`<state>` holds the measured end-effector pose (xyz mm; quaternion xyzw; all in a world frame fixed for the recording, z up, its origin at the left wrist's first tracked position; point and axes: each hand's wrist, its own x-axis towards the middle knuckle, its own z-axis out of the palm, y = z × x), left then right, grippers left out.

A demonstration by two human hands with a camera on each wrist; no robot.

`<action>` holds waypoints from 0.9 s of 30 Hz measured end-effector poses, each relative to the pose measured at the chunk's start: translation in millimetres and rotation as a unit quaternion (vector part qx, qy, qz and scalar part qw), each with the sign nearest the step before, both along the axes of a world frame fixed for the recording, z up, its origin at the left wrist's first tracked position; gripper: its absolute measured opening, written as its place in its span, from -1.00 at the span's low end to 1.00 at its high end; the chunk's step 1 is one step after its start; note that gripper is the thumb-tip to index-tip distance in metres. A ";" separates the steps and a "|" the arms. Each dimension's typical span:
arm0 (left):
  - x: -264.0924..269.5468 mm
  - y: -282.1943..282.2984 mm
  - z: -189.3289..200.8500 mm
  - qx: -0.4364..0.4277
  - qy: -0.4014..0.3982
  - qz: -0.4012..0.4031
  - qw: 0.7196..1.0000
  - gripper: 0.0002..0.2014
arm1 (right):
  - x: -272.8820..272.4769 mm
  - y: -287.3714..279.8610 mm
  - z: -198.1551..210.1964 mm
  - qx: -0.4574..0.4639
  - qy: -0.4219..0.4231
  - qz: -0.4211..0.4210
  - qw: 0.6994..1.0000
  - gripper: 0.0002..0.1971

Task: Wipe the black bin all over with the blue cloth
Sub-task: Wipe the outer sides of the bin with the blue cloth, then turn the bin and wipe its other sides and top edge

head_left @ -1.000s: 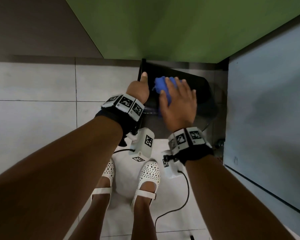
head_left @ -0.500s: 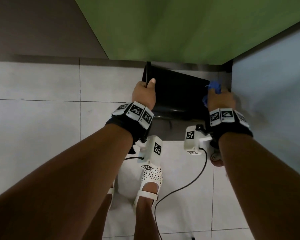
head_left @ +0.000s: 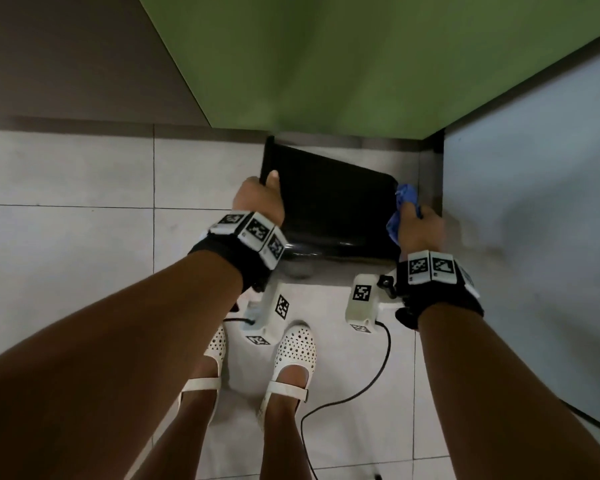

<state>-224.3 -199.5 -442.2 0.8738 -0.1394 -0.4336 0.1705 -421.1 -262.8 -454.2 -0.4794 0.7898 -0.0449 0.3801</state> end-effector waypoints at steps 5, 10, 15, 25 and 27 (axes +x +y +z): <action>22.8 28.6 -15.1 -0.007 0.006 0.060 0.998 -0.41 | 0.7 -2.4 8.1 -0.052 -0.064 0.007 0.997 -0.71; 33.2 36.4 -17.1 0.005 0.036 0.087 0.996 -0.37 | -14.8 -15.3 10.0 -0.099 -0.048 -0.030 0.993 -0.74; 32.4 40.7 -39.6 0.021 0.060 0.070 0.996 -0.42 | -30.0 -20.4 -9.9 -0.042 -0.052 -0.120 0.990 -0.62; 13.7 46.8 -55.0 -0.026 0.092 0.130 0.987 -0.48 | -31.9 -13.1 -13.9 0.069 -0.156 -0.152 0.974 -0.74; 10.1 45.8 -49.4 -0.023 0.082 0.077 0.993 -0.44 | -28.7 -7.3 -8.6 0.072 -0.173 -0.155 0.970 -0.73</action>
